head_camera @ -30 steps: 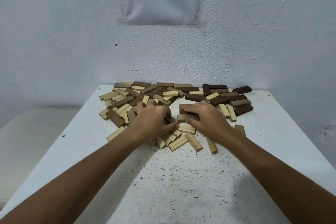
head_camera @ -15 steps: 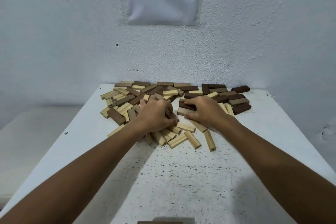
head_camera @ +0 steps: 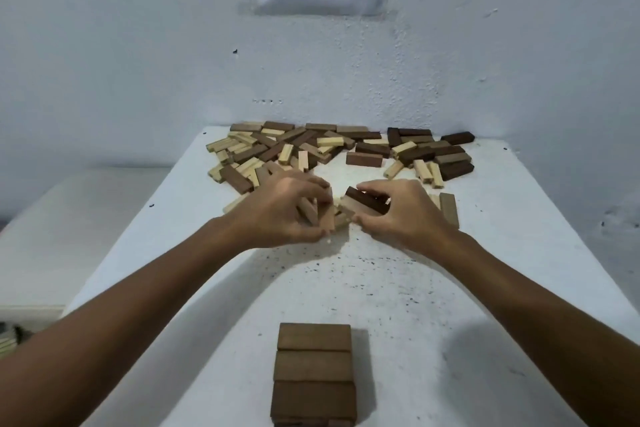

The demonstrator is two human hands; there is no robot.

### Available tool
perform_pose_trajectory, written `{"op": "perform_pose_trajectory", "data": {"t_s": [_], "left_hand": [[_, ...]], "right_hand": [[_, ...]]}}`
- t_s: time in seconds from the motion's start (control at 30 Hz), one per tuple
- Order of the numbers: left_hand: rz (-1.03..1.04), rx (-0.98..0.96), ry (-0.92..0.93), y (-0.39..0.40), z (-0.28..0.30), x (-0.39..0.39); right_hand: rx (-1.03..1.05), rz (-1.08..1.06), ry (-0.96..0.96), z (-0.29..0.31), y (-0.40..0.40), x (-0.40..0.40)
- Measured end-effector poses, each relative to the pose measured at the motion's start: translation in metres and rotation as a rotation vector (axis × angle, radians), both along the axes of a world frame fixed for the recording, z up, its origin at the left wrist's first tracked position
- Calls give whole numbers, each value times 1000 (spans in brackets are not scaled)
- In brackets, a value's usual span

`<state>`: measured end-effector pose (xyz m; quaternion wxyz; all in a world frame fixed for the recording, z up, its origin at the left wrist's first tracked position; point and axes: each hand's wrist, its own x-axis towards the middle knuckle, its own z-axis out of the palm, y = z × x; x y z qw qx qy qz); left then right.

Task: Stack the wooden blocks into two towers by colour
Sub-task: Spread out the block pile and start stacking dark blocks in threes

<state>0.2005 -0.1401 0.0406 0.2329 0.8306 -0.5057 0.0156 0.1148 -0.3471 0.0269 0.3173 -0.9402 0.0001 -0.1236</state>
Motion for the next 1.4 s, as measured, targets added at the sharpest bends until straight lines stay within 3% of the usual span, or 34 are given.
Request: {"op": "perform_pose_trajectory", "data": {"t_s": [0.23, 0.5, 0.8, 1.13, 1.4], "left_hand": [[7, 92, 64, 35, -27, -39], [60, 19, 136, 39, -42, -46], [79, -23, 154, 27, -45, -49], [108, -41, 223, 25, -41, -49], [140, -60, 185, 23, -47, -55]], "right_hand": [[-89, 114, 61, -20, 26, -49], [-73, 19, 141, -24, 11, -61], [60, 165, 332, -9, -7, -62], [4, 225, 383, -9, 9, -57], [25, 181, 265, -18, 13, -60]]}}
